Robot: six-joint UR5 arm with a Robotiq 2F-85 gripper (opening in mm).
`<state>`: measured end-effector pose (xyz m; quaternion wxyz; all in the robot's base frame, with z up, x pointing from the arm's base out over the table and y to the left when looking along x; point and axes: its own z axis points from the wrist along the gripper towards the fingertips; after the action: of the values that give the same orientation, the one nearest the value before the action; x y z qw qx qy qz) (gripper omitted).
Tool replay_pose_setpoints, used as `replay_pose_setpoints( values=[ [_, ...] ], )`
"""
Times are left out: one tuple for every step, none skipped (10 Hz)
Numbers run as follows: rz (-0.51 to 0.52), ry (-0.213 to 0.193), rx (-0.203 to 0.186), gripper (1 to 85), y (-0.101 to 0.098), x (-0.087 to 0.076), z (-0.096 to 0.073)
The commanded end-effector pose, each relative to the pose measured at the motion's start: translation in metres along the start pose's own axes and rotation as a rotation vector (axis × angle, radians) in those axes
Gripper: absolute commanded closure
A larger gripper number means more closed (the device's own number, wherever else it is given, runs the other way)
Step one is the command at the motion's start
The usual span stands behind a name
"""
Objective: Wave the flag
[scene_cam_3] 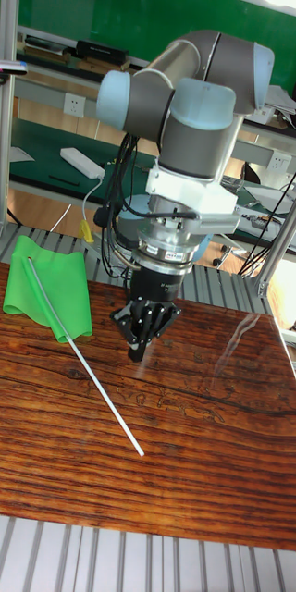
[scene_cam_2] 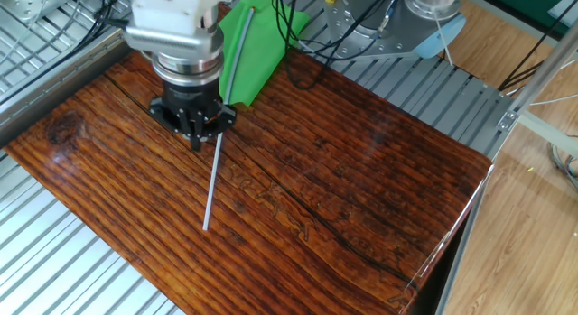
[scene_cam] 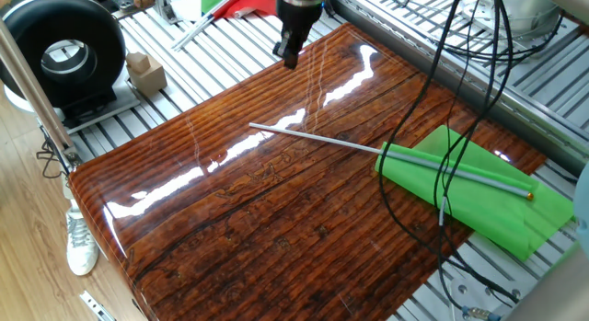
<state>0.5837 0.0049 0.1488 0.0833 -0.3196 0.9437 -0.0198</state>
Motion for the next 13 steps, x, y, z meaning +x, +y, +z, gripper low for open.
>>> replay_pose_setpoints(
  values=[
    [-0.114, 0.004, -0.015, 84.3, 0.007, 0.004, 0.012],
    [-0.137, 0.015, -0.012, 84.3, 0.007, 0.006, 0.016],
    [-0.111, 0.020, -0.028, 84.3, 0.012, 0.008, 0.017],
    [-0.086, 0.010, -0.037, 84.3, 0.014, 0.005, 0.017],
    [-0.074, -0.001, -0.028, 84.3, 0.012, 0.002, 0.017],
    [-0.038, -0.014, -0.031, 84.3, 0.013, -0.001, 0.017],
    [0.088, -0.086, -0.024, 84.3, 0.010, -0.020, 0.016],
    [0.150, -0.060, -0.069, 84.3, 0.022, -0.015, 0.016],
    [0.236, -0.032, -0.150, 84.3, 0.042, -0.011, 0.014],
    [0.309, -0.015, -0.164, 84.3, 0.046, -0.008, 0.014],
    [0.291, 0.002, -0.088, 84.3, 0.027, -0.001, 0.016],
    [0.268, 0.031, -0.035, 84.3, 0.015, 0.009, 0.017],
    [0.268, 0.047, -0.019, 84.3, 0.011, 0.014, 0.017]
  ],
)
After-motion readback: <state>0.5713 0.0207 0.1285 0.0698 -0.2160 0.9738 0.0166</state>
